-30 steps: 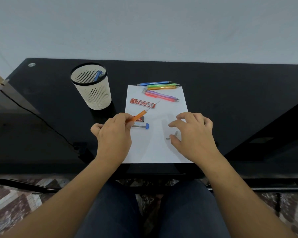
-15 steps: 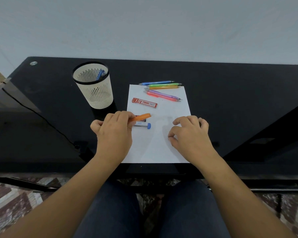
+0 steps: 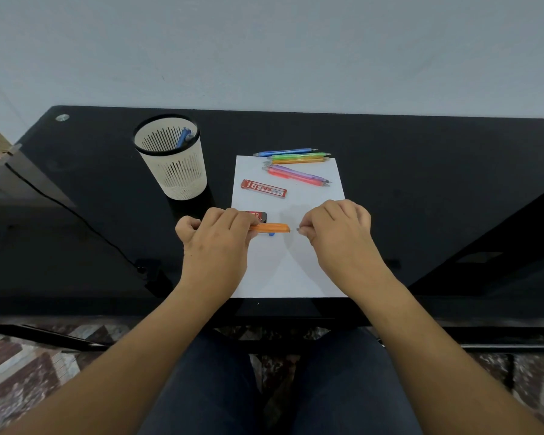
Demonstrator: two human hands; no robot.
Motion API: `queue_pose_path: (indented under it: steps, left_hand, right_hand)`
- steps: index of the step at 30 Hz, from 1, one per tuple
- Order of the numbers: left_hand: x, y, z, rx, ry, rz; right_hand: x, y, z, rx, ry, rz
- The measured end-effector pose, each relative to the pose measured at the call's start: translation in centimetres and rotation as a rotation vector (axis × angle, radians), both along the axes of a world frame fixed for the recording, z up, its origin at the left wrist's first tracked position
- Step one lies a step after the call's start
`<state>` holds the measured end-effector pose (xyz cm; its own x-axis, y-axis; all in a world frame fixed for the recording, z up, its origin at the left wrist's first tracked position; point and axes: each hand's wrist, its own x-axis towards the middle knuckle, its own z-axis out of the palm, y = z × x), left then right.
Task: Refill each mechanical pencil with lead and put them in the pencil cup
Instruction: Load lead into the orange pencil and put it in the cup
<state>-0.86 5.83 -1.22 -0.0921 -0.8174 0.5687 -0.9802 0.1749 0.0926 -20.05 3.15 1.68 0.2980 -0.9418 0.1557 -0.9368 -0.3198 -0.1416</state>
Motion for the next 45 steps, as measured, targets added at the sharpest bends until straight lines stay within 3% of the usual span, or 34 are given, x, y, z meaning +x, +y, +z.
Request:
queue_pose_path:
  steps: [28, 34, 45]
  left_hand:
    - [-0.2, 0.2, 0.1, 0.061, -0.011, -0.024]
    - [0.0, 0.1, -0.2, 0.081, -0.033, 0.007]
    - [-0.4, 0.2, -0.3, 0.11, -0.028, 0.015]
  right_hand:
    - [-0.3, 0.3, -0.4, -0.013, -0.012, 0.056]
    - [-2.4, 0.4, -0.6, 0.089, 0.09, 0.002]
    - [-2.1, -0.3, -1.7, 0.184, 0.085, -0.055]
